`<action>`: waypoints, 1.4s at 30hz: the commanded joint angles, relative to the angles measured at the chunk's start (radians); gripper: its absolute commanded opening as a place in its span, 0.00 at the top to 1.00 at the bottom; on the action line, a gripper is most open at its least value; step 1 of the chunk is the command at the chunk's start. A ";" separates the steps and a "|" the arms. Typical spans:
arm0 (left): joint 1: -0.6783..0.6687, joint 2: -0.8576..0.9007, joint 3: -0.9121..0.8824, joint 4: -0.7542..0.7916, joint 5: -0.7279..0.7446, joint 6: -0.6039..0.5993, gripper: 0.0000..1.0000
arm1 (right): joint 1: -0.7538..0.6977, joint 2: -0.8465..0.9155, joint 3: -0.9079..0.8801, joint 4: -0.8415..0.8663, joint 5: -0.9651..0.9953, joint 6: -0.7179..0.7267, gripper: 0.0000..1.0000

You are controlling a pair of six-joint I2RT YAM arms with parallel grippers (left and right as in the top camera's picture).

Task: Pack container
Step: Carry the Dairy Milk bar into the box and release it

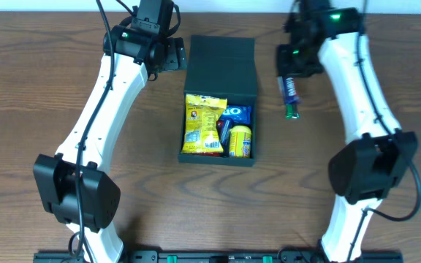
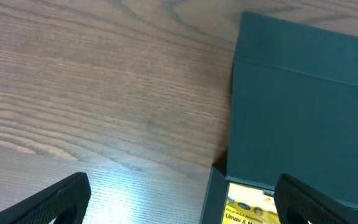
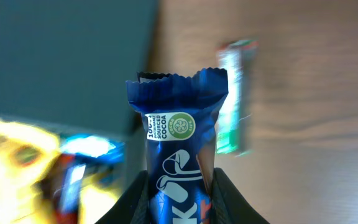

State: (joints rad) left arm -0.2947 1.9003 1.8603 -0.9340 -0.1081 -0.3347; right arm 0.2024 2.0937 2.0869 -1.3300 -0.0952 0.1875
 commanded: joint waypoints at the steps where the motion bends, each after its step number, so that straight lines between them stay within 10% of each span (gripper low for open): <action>1: 0.003 -0.002 0.008 0.004 0.000 0.021 0.05 | 0.085 -0.006 -0.014 -0.025 -0.018 0.187 0.92; 24: 0.003 -0.002 0.008 -0.008 0.001 0.021 0.05 | 0.332 -0.006 -0.352 0.117 0.039 0.554 0.91; 32: 0.003 -0.002 0.008 -0.008 0.001 0.021 0.05 | 0.350 -0.006 -0.396 0.179 0.087 0.556 0.32; 42: 0.003 -0.002 0.008 -0.008 0.001 0.021 0.05 | 0.278 -0.049 -0.332 0.175 0.207 0.447 0.27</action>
State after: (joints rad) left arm -0.2947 1.9003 1.8603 -0.9382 -0.1081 -0.3317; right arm 0.5095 2.0933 1.7142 -1.1584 0.0128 0.6800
